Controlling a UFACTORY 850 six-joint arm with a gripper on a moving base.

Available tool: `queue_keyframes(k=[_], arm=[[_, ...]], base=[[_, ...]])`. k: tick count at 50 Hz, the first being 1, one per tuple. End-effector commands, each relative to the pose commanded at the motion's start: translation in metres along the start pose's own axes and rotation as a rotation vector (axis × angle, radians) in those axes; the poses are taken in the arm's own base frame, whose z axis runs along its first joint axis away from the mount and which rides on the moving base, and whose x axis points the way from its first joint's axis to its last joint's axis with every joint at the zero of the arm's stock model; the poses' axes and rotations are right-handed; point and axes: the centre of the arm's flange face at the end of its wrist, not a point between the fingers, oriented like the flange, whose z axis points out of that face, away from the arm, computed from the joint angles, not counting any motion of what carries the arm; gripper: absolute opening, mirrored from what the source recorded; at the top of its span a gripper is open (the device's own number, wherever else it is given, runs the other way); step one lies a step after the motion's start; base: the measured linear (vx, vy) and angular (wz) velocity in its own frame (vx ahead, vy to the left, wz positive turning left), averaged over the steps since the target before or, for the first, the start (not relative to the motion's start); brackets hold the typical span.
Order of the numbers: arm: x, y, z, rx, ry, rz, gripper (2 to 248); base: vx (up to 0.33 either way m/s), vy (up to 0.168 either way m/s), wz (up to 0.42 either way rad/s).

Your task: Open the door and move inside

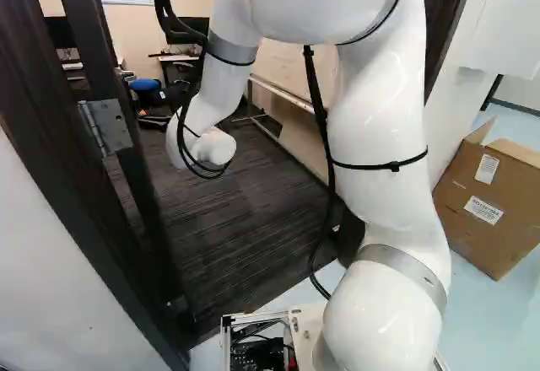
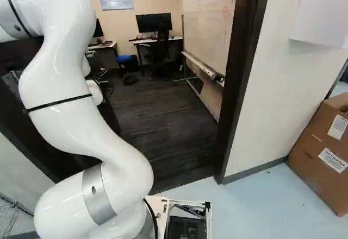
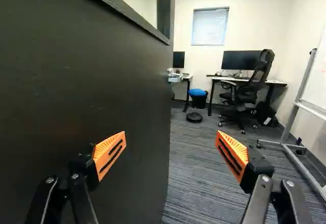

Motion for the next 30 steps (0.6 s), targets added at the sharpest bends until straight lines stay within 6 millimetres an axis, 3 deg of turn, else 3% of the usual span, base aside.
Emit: queue_keyframes(k=[30], arm=[[0.005, 0.038, -0.036, -0.122, -0.017, 0.024, 247]], base=[[0.000, 0.000, 0.000]])
